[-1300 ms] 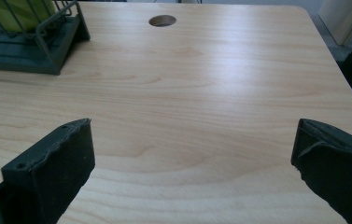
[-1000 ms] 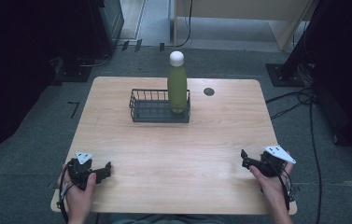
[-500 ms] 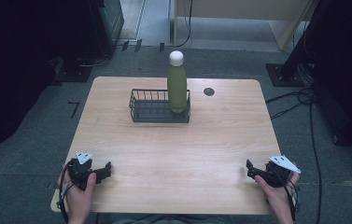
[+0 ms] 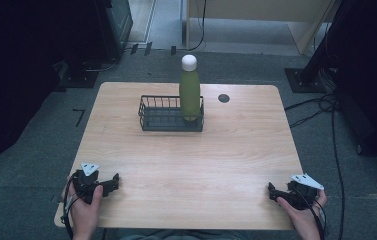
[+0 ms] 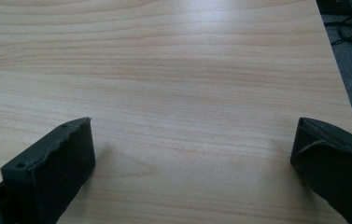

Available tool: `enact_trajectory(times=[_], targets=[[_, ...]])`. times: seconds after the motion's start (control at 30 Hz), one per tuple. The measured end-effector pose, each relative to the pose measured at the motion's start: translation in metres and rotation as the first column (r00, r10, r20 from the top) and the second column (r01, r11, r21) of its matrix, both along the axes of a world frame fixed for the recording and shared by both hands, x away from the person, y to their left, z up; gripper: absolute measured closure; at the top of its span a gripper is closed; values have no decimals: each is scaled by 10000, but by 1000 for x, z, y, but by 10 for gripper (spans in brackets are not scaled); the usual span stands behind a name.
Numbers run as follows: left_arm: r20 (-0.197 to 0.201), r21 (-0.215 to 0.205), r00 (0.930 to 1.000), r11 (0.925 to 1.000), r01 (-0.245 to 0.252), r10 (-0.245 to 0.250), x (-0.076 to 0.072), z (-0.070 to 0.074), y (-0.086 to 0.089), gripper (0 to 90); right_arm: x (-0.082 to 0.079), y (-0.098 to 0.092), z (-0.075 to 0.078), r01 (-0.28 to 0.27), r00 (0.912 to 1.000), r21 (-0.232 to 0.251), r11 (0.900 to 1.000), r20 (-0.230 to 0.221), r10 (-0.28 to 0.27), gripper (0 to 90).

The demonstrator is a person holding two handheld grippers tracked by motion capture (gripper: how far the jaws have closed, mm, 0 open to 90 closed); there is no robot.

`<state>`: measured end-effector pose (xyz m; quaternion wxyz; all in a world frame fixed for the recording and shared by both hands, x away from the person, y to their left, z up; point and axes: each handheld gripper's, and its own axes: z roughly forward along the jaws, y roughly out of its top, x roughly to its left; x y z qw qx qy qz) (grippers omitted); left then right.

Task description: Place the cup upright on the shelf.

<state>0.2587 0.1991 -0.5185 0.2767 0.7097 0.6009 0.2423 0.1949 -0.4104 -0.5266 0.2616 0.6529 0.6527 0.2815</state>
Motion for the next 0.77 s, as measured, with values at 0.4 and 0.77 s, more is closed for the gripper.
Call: enact_trajectory(times=[0.4, 0.77], targets=[[-1, 1, 10000, 10000, 1, -1, 0, 0, 0, 0, -13, -10, -1, -214, 9997, 9, 9998, 84, 214, 0], [-11, 4, 10000, 10000, 2, -2, 0, 0, 0, 0, -15, -9, -2, -161, 9997, 8, 9999, 204, 161, 0]])
